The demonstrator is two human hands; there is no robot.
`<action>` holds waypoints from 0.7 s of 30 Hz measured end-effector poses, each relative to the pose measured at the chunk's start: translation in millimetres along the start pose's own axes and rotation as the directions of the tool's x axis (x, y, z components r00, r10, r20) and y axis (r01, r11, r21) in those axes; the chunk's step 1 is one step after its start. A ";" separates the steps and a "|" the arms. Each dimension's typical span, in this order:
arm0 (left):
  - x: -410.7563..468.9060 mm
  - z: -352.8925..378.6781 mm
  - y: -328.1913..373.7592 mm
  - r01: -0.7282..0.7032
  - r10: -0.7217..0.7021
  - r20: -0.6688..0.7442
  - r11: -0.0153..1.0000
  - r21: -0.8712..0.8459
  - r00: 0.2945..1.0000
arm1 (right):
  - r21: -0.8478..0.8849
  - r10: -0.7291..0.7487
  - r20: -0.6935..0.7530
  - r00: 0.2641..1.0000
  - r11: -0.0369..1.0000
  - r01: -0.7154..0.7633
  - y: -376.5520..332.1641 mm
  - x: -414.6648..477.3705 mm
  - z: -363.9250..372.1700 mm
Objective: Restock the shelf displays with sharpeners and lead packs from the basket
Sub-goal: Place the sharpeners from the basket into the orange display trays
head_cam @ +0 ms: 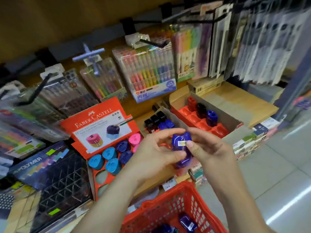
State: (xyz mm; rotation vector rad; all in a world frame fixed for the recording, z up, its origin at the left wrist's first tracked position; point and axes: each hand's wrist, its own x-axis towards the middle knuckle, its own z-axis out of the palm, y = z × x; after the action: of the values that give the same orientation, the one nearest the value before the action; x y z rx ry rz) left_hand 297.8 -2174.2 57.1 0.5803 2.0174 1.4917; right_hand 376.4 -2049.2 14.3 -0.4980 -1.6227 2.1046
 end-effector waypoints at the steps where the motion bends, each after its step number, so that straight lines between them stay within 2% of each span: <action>1: 8.4 2.8 3.0 -0.029 0.032 -0.046 0.998 0.057 0.998 | -0.021 -0.030 -0.083 0.996 0.999 0.029 0.2 2.6 -5.5; 2: 18.2 6.3 5.7 -0.056 0.063 -0.102 0.996 0.069 0.993 | -0.052 -0.057 -0.202 0.978 0.997 0.048 0.7 6.0 -13.2; 4: 41.4 14.8 10.4 -0.095 0.105 -0.196 0.994 0.057 0.975 | -0.118 -0.096 -0.456 0.885 0.992 0.047 3.8 13.3 -35.1; 6: 66.0 25.7 14.8 -0.120 0.142 -0.233 0.987 0.108 0.962 | -0.149 -0.107 -0.598 0.794 0.989 0.020 10.8 18.7 -57.9; 7: 78.1 31.2 15.3 -0.128 0.165 -0.231 0.978 0.167 0.959 | -0.168 -0.092 -0.626 0.774 0.986 -0.019 14.8 19.9 -65.9; 9: 100.8 39.9 14.1 -0.134 0.213 -0.197 0.927 0.349 0.957 | -0.177 -0.029 -0.631 0.775 0.978 -0.107 23.8 21.6 -72.1; 12: 125.5 47.4 9.1 -0.159 0.250 -0.083 0.802 0.575 0.965 | -0.070 0.026 -0.550 0.835 0.995 -0.077 27.1 25.6 -60.1; 16: 145.6 54.5 -1.2 -0.188 0.192 0.079 0.660 0.728 0.978 | 0.001 0.057 -0.512 0.857 0.998 -0.066 35.1 32.6 -52.7; 21: 158.2 56.2 -4.1 -0.205 0.125 0.163 0.544 0.814 0.979 | -0.018 0.045 -0.536 0.843 0.998 -0.064 43.7 37.8 -60.2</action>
State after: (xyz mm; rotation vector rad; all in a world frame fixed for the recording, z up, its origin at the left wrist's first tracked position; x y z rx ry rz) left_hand 216.3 -2034.5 12.1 1.2102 2.5902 0.4466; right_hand 371.2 -1989.5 -43.7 -1.0505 -1.3223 1.7510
